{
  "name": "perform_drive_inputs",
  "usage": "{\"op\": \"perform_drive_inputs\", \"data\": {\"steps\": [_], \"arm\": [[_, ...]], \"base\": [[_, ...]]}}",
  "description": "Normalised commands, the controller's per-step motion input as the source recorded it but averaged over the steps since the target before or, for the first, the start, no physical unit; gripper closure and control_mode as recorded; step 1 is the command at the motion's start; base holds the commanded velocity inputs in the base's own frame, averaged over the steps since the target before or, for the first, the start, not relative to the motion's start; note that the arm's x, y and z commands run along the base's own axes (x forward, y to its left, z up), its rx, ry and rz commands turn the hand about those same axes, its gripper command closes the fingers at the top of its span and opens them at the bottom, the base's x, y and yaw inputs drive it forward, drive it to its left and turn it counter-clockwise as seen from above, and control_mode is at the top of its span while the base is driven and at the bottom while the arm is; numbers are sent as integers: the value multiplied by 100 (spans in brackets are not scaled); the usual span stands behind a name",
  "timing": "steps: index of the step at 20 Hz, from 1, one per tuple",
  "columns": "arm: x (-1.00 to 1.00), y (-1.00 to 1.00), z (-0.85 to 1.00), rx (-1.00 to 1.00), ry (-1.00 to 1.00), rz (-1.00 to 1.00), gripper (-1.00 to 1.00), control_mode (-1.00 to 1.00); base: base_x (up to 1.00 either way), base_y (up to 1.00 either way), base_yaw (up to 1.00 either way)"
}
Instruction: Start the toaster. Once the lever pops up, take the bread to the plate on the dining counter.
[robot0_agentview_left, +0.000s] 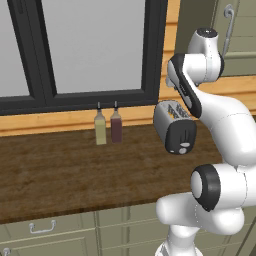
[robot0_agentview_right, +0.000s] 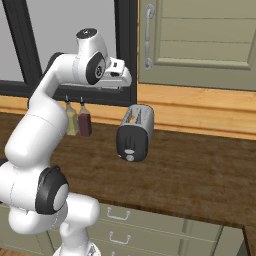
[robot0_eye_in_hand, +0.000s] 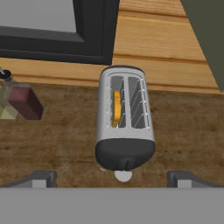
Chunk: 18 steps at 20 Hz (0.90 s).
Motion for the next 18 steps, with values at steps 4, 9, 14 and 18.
{"op": "perform_drive_inputs", "data": {"steps": [4, 9, 14, 18], "arm": [[0, 0, 0, 0, 0, 0, -100, -100], [0, 0, 0, 0, 0, 0, -100, -100], [0, 0, 0, 0, 0, 0, -100, -100], [0, 0, 0, 0, 0, 0, -100, -100]], "base": [[0, 0, 0], [0, 0, 0], [0, 0, 0], [0, 0, 0]]}}
